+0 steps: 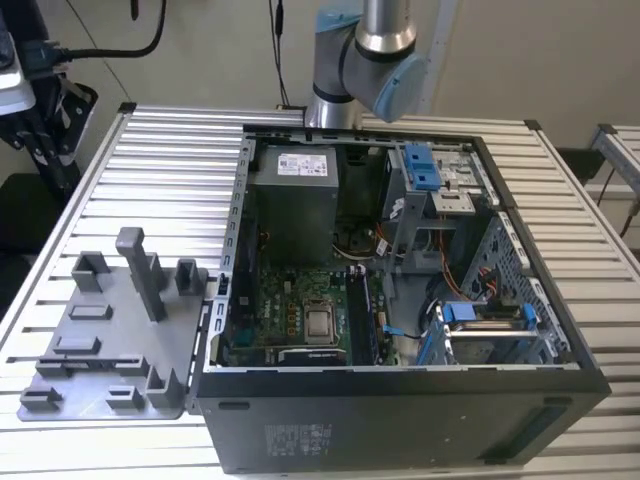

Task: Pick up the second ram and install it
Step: 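Reach for the second ram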

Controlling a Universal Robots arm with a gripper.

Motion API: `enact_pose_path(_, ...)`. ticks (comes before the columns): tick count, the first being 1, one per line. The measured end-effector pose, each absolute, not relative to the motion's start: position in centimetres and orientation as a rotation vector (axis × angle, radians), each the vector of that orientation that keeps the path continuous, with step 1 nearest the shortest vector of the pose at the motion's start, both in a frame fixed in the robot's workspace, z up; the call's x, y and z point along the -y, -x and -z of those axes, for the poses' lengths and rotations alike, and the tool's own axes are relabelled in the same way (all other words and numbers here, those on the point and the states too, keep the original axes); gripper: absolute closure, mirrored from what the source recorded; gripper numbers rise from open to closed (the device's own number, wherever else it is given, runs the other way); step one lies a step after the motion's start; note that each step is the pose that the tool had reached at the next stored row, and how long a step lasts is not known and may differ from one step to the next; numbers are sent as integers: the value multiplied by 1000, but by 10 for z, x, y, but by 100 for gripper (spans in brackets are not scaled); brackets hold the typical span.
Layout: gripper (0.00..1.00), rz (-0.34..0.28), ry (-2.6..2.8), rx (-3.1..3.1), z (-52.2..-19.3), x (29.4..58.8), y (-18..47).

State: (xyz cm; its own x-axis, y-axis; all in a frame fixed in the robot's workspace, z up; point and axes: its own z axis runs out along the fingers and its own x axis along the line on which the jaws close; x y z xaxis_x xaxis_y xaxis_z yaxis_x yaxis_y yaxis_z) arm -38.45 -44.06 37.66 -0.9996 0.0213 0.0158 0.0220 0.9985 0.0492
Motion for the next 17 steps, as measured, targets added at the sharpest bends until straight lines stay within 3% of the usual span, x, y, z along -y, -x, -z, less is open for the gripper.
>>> enact_pose_path(17, 89, 80, 32, 3131, -366, 502, 392)
